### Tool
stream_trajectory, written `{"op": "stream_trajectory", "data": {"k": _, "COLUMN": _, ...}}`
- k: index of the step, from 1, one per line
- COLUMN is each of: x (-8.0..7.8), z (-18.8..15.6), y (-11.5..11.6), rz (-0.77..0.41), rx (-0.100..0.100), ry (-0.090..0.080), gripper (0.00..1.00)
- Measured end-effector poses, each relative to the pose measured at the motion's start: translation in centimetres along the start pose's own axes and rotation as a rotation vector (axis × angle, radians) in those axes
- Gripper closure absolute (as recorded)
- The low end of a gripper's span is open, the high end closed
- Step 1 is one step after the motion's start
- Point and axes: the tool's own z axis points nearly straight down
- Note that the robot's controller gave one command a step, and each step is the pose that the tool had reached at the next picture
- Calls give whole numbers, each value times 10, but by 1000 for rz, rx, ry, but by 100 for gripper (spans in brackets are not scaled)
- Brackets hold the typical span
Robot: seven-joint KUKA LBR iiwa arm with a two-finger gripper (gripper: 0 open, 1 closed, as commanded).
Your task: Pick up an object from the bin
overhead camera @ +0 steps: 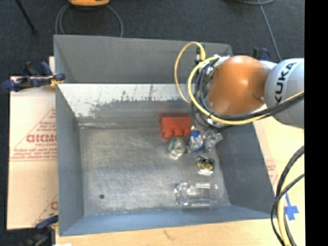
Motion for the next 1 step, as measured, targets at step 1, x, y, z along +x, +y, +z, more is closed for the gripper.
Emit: {"op": "stream_trajectory", "data": {"k": 1, "x": 40, "z": -150, "y": -5, "rz": -263, "rx": -5, "ry": -2, "gripper": 100}}
